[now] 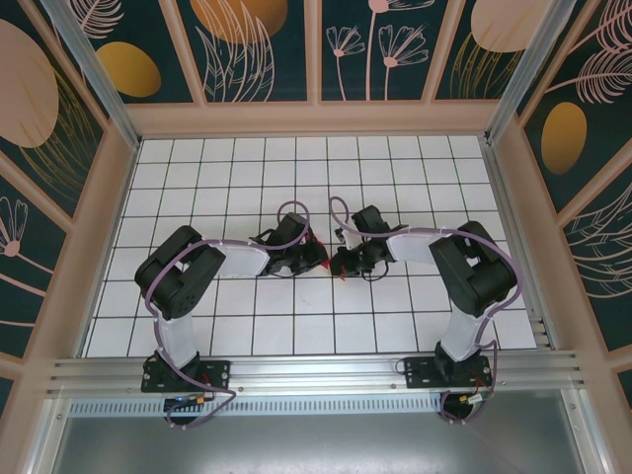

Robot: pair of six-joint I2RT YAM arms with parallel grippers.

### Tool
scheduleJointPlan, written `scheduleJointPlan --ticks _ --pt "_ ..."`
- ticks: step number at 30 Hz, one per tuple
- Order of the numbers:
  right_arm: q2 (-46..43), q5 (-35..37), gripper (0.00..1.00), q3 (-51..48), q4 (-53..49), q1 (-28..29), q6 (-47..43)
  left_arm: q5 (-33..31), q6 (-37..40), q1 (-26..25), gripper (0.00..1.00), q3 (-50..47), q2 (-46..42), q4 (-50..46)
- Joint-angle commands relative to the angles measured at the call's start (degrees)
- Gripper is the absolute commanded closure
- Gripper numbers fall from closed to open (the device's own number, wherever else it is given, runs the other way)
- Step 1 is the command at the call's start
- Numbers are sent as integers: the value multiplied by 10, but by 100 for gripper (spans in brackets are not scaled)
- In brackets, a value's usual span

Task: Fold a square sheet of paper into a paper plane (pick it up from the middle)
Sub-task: Fold the wing for the fifth time at the center of the table.

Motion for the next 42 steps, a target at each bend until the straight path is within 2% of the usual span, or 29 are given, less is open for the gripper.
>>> scheduleJointPlan --ticks 1,7,8,15,22,26,36,42 --pt "2 27 94 -25 -40 -7 -13 -88 6 5 83 -12 56 -76" --pt "-14 29 96 -67 -27 -6 5 -96 8 4 83 -12 58 -86" --pt "-20 26 95 -78 -23 -23 8 -96 9 5 83 -12 58 -86" --pt "-70 5 97 -148 4 -39 44 -94 8 5 83 -14 59 -82" --pt "-141 -9 96 -113 11 -43 49 -82 13 5 83 -14 52 -66" --pt "-109 -46 96 -91 39 -38 57 -77 13 5 83 -14 48 -60" --pt "-32 -63 97 -35 51 -28 41 -71 12 5 83 -8 42 -56" --pt "-11 -32 97 -40 34 -28 34 -68 26 5 83 4 31 -50"
